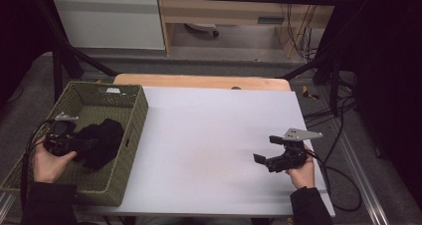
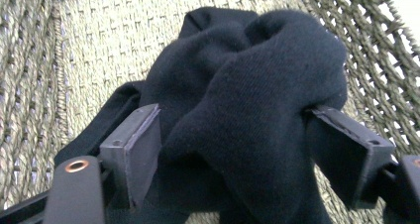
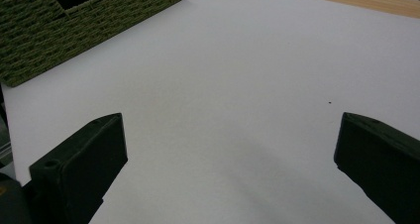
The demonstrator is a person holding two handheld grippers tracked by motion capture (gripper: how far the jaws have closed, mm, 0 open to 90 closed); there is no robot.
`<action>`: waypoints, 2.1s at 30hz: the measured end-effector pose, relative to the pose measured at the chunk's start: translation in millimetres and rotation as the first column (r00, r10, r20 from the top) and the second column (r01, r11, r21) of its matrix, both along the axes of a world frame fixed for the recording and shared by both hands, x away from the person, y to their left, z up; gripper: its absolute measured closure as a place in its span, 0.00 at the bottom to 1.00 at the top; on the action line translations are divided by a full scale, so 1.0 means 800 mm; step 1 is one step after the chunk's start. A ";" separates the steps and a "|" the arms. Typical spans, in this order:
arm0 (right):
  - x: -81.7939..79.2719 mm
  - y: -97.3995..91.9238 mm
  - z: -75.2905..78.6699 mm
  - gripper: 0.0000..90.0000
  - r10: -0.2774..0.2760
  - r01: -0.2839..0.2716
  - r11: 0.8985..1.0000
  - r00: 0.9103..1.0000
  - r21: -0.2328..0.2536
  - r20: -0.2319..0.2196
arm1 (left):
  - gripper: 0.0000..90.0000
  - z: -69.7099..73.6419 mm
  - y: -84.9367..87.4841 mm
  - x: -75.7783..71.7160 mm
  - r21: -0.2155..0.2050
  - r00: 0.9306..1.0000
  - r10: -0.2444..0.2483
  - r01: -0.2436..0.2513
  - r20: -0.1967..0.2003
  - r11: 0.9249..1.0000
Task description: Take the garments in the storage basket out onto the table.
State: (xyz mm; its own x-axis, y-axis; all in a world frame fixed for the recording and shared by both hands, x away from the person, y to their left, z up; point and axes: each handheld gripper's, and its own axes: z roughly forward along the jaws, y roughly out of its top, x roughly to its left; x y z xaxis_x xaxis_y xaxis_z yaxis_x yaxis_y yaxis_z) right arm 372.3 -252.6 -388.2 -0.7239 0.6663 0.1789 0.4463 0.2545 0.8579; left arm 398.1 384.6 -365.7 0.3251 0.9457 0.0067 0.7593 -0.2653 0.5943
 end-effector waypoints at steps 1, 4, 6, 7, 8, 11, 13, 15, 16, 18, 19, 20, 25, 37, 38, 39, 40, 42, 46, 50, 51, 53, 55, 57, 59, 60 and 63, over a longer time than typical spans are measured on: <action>0.000 0.000 0.000 0.01 0.000 0.000 1.000 1.000 0.000 0.000 | 0.37 -0.001 -0.001 0.000 0.009 1.000 -0.003 0.003 -0.007 1.000; 0.000 0.000 0.000 0.01 0.000 0.000 1.000 1.000 0.001 -0.001 | 0.48 -0.002 -0.001 0.000 0.012 1.000 -0.006 0.006 -0.018 1.000; 0.000 0.000 0.000 0.01 0.000 0.000 1.000 1.000 0.001 -0.001 | 0.55 -0.003 -0.002 0.000 0.016 1.000 -0.006 0.007 -0.026 1.000; 0.000 0.000 0.000 0.01 0.001 -0.001 1.000 1.000 0.000 -0.001 | 0.61 -0.002 -0.002 0.000 0.011 1.000 -0.008 0.008 -0.030 1.000; 0.000 0.000 0.000 0.01 0.001 -0.001 1.000 1.000 0.000 -0.001 | 0.65 -0.002 -0.002 0.000 0.011 1.000 -0.008 0.008 -0.030 1.000; 0.000 0.000 0.000 0.01 0.002 -0.002 1.000 1.000 -0.001 -0.003 | 0.74 -0.001 -0.002 -0.001 0.009 0.999 -0.004 0.005 -0.033 1.000; 0.000 0.000 0.000 0.01 0.002 -0.002 1.000 1.000 0.000 -0.002 | 0.78 0.001 -0.001 -0.001 0.003 0.999 0.002 -0.002 -0.035 1.000; 0.000 0.000 0.000 0.01 0.002 -0.002 1.000 1.000 0.001 -0.002 | 0.80 0.002 -0.001 -0.002 -0.006 0.999 0.004 -0.004 -0.039 1.000; 0.000 0.000 0.000 0.01 0.002 -0.002 1.000 1.000 0.001 -0.002 | 0.81 0.002 -0.001 -0.002 -0.006 0.999 0.004 -0.004 -0.039 1.000; 0.000 0.000 0.000 0.01 0.002 -0.002 1.000 1.000 0.001 -0.001 | 0.82 0.005 0.000 -0.002 -0.022 0.999 0.014 -0.015 -0.042 1.000; 0.000 0.000 0.000 0.01 0.002 -0.002 1.000 1.000 0.001 -0.002 | 0.82 0.005 0.000 -0.002 -0.022 0.999 0.014 -0.015 -0.042 1.000; 0.000 0.000 0.000 0.01 0.002 -0.002 1.000 1.000 0.001 -0.002 | 0.82 0.006 0.001 -0.002 -0.032 0.999 0.017 -0.018 -0.045 0.999; 0.000 0.000 0.000 0.01 0.002 -0.002 1.000 1.000 0.004 0.000 | 0.83 0.014 0.001 -0.005 -0.054 1.000 0.015 -0.016 -0.020 0.998; 0.000 0.000 0.000 0.01 0.002 -0.002 1.000 1.000 0.005 0.000 | 0.84 0.037 -0.002 -0.019 -0.057 1.000 -0.008 0.009 0.028 0.998; 0.000 0.000 0.000 0.01 0.002 -0.002 1.000 1.000 0.005 -0.002 | 0.84 0.037 -0.002 -0.019 -0.057 1.000 -0.008 0.009 0.028 0.998; 0.000 0.000 0.000 0.01 0.003 -0.003 1.000 1.000 0.005 -0.002 | 0.84 0.043 -0.003 -0.023 -0.061 0.999 -0.009 0.012 0.039 0.998; 0.000 0.000 0.000 0.01 0.003 -0.003 1.000 1.000 0.005 -0.002 | 0.84 0.043 -0.003 -0.023 -0.061 0.999 -0.009 0.012 0.039 0.998; 0.000 0.000 0.000 0.01 0.003 -0.003 1.000 1.000 0.003 -0.001 | 0.84 0.047 -0.004 -0.025 -0.065 0.999 -0.008 0.011 0.049 0.998; 0.000 0.000 0.000 0.01 0.003 -0.003 1.000 1.000 0.006 -0.002 | 0.84 0.054 -0.006 -0.029 -0.064 0.998 -0.014 0.017 0.059 0.998; 0.000 0.000 0.001 0.01 0.002 -0.002 1.000 1.000 0.006 0.000 | 0.84 0.062 -0.008 -0.033 -0.071 0.997 -0.019 0.024 0.070 0.997; -0.001 0.000 0.001 0.01 0.003 -0.003 1.000 1.000 0.006 0.000 | 0.84 0.066 -0.008 -0.035 -0.070 0.997 -0.024 0.030 0.075 0.997; -0.001 0.000 0.000 0.01 0.003 -0.003 1.000 1.000 0.006 0.001 | 0.84 0.068 -0.009 -0.036 -0.076 0.996 -0.021 0.027 0.081 0.997; 0.000 0.001 0.000 0.01 0.004 -0.004 1.000 1.000 0.005 -0.002 | 0.85 0.074 -0.010 -0.039 -0.074 0.996 -0.027 0.034 0.087 0.997; 0.000 0.002 -0.001 0.01 0.005 -0.005 1.000 1.000 0.003 -0.002 | 0.85 0.077 -0.011 -0.041 -0.075 0.996 -0.028 0.035 0.089 0.997; 0.000 0.002 -0.001 0.01 0.005 -0.005 1.000 1.000 0.004 -0.002 | 0.85 0.080 -0.012 -0.042 -0.078 0.996 -0.031 0.038 0.089 0.996; 0.000 0.002 -0.001 0.01 0.004 -0.004 1.000 1.000 0.004 -0.002 | 0.85 0.081 -0.012 -0.042 -0.079 0.995 -0.032 0.039 0.090 0.996; 0.000 0.001 0.000 0.01 0.003 -0.003 1.000 1.000 0.005 -0.001 | 0.85 0.086 -0.013 -0.044 -0.085 0.995 -0.038 0.046 0.096 0.995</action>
State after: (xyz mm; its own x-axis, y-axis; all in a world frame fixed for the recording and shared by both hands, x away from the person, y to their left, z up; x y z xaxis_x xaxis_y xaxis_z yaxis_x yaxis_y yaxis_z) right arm 372.0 -251.7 -388.4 -0.7254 0.6636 0.1829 0.4464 0.2513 0.8588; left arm 363.0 374.4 -296.6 0.3662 0.9296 -0.0426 0.6880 -0.2396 0.6850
